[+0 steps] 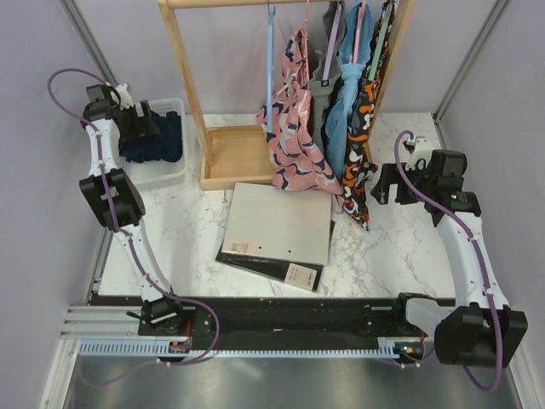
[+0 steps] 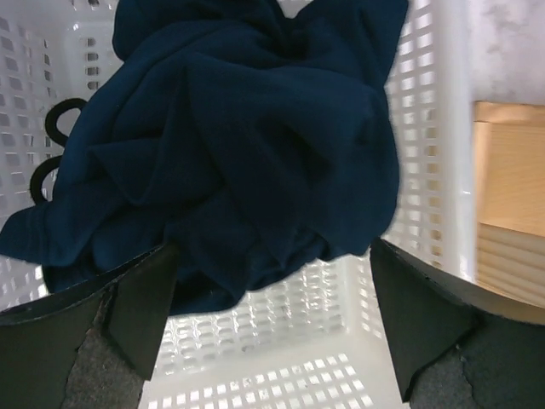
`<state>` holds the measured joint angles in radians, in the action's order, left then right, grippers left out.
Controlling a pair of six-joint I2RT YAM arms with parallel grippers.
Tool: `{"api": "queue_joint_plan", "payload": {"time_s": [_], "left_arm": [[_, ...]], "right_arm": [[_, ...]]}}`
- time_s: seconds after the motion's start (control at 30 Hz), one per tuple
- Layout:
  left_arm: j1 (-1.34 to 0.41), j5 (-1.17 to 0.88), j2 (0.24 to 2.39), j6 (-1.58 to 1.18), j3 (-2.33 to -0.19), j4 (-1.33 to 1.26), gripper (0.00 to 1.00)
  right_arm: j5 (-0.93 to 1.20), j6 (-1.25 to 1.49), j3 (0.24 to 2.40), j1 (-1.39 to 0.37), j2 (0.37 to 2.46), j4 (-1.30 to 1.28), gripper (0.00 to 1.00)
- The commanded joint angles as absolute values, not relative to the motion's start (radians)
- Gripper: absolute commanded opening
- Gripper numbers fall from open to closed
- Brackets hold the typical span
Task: Place the shorts on the hanger
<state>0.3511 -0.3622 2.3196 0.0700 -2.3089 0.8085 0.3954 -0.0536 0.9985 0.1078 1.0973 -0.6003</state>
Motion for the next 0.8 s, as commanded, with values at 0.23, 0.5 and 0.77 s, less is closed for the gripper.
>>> {"api": "queue_joint_plan", "payload": {"time_s": [0.23, 0.5, 0.77], "left_arm": [[0.321, -0.213, 2.448, 0.17, -2.393, 0.716, 0.55], [0.315, -0.391, 2.122, 0.123, -2.361, 0.732, 0.02], [0.291, -0.433, 1.763, 0.123, -2.276, 0.776, 0.02]], "right_arm": [[0.39, -0.074, 1.016, 0.112, 1.109, -0.586, 0.98], [0.426, -0.057, 1.025, 0.112, 1.083, -0.586, 0.98], [0.535, -0.123, 1.153, 0.11, 1.104, -0.695, 0.98]]}}
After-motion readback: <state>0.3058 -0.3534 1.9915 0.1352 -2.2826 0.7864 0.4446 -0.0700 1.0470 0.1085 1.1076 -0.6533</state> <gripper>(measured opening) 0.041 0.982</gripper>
